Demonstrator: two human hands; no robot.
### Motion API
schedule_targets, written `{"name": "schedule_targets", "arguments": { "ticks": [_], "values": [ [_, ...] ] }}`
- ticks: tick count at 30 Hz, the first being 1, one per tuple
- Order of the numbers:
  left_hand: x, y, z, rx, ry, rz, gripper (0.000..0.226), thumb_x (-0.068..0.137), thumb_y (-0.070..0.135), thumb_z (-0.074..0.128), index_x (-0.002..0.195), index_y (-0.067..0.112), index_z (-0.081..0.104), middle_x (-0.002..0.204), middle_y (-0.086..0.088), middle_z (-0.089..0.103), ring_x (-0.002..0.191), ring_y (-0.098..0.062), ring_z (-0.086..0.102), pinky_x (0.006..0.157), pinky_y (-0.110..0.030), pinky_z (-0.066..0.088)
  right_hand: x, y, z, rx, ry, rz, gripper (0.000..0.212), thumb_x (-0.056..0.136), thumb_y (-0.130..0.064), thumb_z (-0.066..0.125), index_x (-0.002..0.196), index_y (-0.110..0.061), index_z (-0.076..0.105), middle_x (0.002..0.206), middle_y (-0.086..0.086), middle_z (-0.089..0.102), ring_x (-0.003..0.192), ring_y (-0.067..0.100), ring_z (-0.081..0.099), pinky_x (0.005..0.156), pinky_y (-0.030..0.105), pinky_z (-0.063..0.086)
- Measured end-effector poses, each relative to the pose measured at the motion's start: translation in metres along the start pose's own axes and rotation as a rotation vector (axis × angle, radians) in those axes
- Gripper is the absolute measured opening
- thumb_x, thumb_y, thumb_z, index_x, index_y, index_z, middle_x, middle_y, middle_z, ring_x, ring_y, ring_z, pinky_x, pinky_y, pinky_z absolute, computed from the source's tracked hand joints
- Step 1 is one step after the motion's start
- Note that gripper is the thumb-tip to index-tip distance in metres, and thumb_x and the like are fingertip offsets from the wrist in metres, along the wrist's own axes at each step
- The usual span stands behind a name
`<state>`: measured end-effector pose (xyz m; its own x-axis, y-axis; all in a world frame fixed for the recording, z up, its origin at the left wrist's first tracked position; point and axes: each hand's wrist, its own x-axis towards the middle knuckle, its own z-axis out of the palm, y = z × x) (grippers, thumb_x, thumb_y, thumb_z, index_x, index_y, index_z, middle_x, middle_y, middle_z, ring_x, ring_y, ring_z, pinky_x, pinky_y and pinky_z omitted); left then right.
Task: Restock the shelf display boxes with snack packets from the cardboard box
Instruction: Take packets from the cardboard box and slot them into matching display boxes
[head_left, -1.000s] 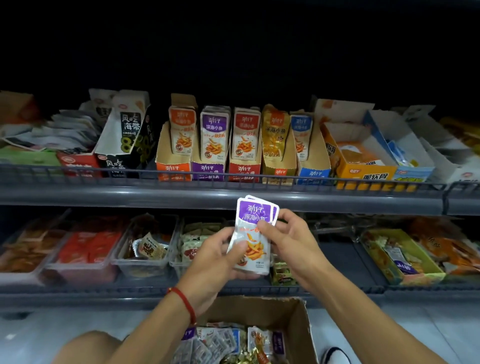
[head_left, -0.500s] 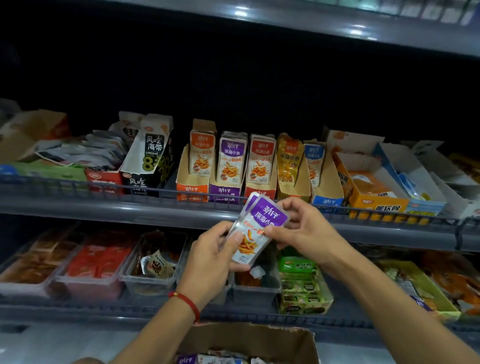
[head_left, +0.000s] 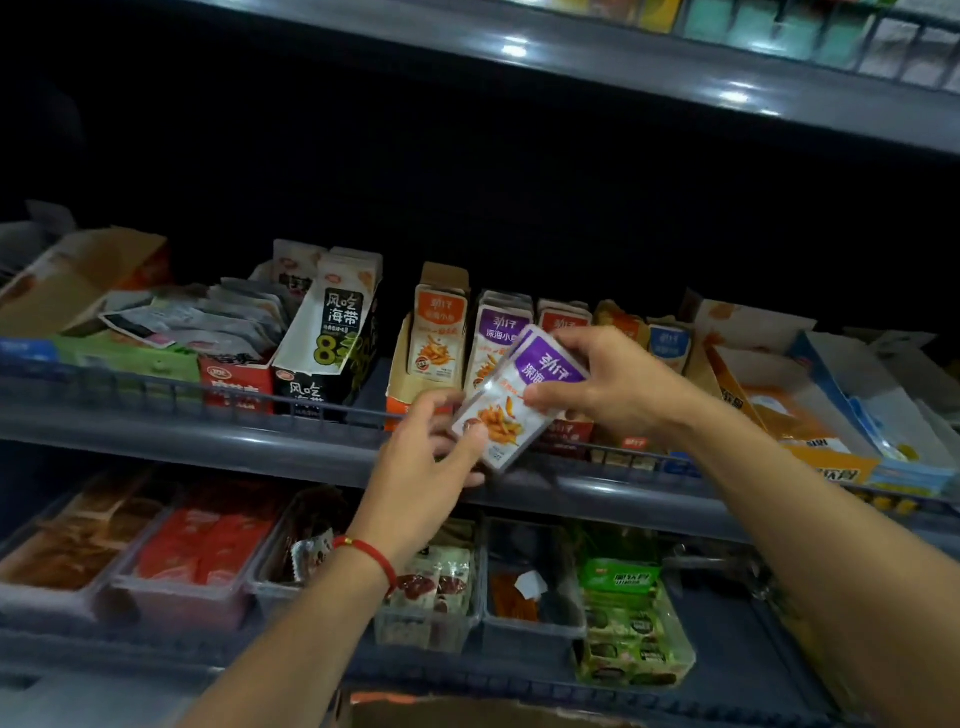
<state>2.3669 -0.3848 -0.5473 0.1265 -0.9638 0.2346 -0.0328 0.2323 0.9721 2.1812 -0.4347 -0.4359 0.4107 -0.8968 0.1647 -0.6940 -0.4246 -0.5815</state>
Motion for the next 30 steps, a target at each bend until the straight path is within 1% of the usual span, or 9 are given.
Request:
{"name": "schedule_targets", "arguments": {
  "ticks": [5, 8, 10, 14, 17, 19, 22, 25, 30],
  "values": [
    [0.008, -0.007, -0.022, 0.053, 0.25, -0.016, 0.041, 0.089, 0.011, 0.07, 0.112, 0.04, 0.052, 0.109, 0.012, 0.066, 0.095, -0.004, 0.068, 0.087, -0.041, 0.061, 0.043, -0.008, -0.017, -0.071, 0.171, 0.002, 0.035, 0.088, -0.033, 0.077, 0.117, -0.024, 0.06, 0.104, -0.006, 0.069, 0.093, 0.011, 0.068, 0.082, 0.038, 0.061],
    [0.009, -0.005, -0.028, 0.06, 0.297, -0.025, 0.044, 0.088, 0.005, 0.069, 0.117, 0.034, 0.053, 0.108, 0.012, 0.066, 0.095, -0.005, 0.067, 0.087, -0.042, 0.06, 0.067, -0.013, -0.013, -0.183, 0.176, -0.005, 0.04, 0.089, -0.032, 0.076, 0.123, -0.026, 0.057, 0.107, -0.008, 0.064, 0.096, 0.01, 0.064, 0.076, 0.028, 0.056],
    [0.011, -0.003, -0.031, 0.053, 0.31, -0.039, 0.045, 0.087, 0.003, 0.068, 0.117, 0.032, 0.053, 0.108, 0.011, 0.066, 0.097, -0.007, 0.067, 0.087, -0.043, 0.06, 0.08, -0.016, -0.005, -0.282, 0.139, -0.007, 0.039, 0.089, -0.03, 0.076, 0.122, -0.025, 0.055, 0.104, -0.008, 0.06, 0.087, 0.007, 0.061, 0.069, 0.023, 0.051],
    [0.012, 0.002, -0.03, 0.142, 0.293, -0.043, 0.045, 0.087, 0.004, 0.069, 0.117, 0.033, 0.052, 0.111, 0.011, 0.065, 0.093, -0.003, 0.066, 0.086, -0.034, 0.06, 0.093, -0.011, 0.004, -0.392, 0.118, -0.003, 0.028, 0.091, -0.026, 0.073, 0.112, -0.023, 0.056, 0.097, -0.005, 0.063, 0.079, 0.008, 0.061, 0.068, 0.027, 0.055],
    [0.009, 0.005, -0.023, 0.348, 0.259, 0.051, 0.041, 0.089, 0.008, 0.069, 0.121, 0.029, 0.055, 0.118, 0.011, 0.061, 0.104, -0.005, 0.061, 0.088, -0.021, 0.053, 0.094, -0.006, 0.001, -0.421, 0.08, 0.023, 0.033, 0.09, -0.026, 0.075, 0.117, -0.026, 0.055, 0.101, -0.005, 0.063, 0.085, 0.011, 0.064, 0.069, 0.028, 0.056],
    [0.008, 0.004, -0.018, 0.523, 0.24, 0.136, 0.04, 0.09, 0.013, 0.068, 0.125, 0.027, 0.058, 0.122, 0.011, 0.057, 0.118, -0.01, 0.053, 0.103, -0.028, 0.047, 0.095, -0.003, 0.0, -0.427, 0.06, 0.025, 0.038, 0.089, -0.027, 0.076, 0.119, -0.026, 0.054, 0.105, -0.005, 0.062, 0.088, 0.012, 0.064, 0.067, 0.025, 0.053],
    [0.014, -0.003, -0.013, 0.91, 0.195, 0.278, 0.05, 0.088, 0.019, 0.066, 0.137, 0.023, 0.055, 0.144, 0.002, 0.05, 0.142, -0.017, 0.032, 0.123, -0.044, 0.024, 0.097, 0.002, 0.006, -0.455, 0.023, 0.045, 0.05, 0.088, -0.029, 0.076, 0.132, -0.024, 0.052, 0.111, -0.003, 0.063, 0.091, 0.013, 0.065, 0.074, 0.031, 0.058],
    [0.024, -0.01, -0.012, 1.139, 0.104, 0.284, 0.067, 0.086, 0.024, 0.066, 0.148, 0.025, 0.041, 0.159, -0.006, 0.033, 0.152, -0.024, 0.019, 0.125, -0.056, -0.001, 0.1, 0.003, 0.015, -0.498, 0.013, 0.059, 0.069, 0.088, -0.029, 0.075, 0.148, -0.027, 0.04, 0.128, 0.003, 0.058, 0.104, 0.019, 0.063, 0.086, 0.036, 0.057],
    [0.031, -0.008, -0.002, 1.137, 0.053, 0.296, 0.068, 0.089, 0.028, 0.061, 0.152, 0.026, 0.037, 0.16, -0.003, 0.034, 0.145, -0.019, 0.035, 0.126, -0.052, 0.002, 0.103, 0.001, 0.022, -0.65, -0.014, -0.005, 0.063, 0.092, -0.026, 0.071, 0.147, -0.025, 0.042, 0.136, 0.006, 0.051, 0.121, 0.025, 0.054, 0.084, 0.029, 0.041]
  ]
}}
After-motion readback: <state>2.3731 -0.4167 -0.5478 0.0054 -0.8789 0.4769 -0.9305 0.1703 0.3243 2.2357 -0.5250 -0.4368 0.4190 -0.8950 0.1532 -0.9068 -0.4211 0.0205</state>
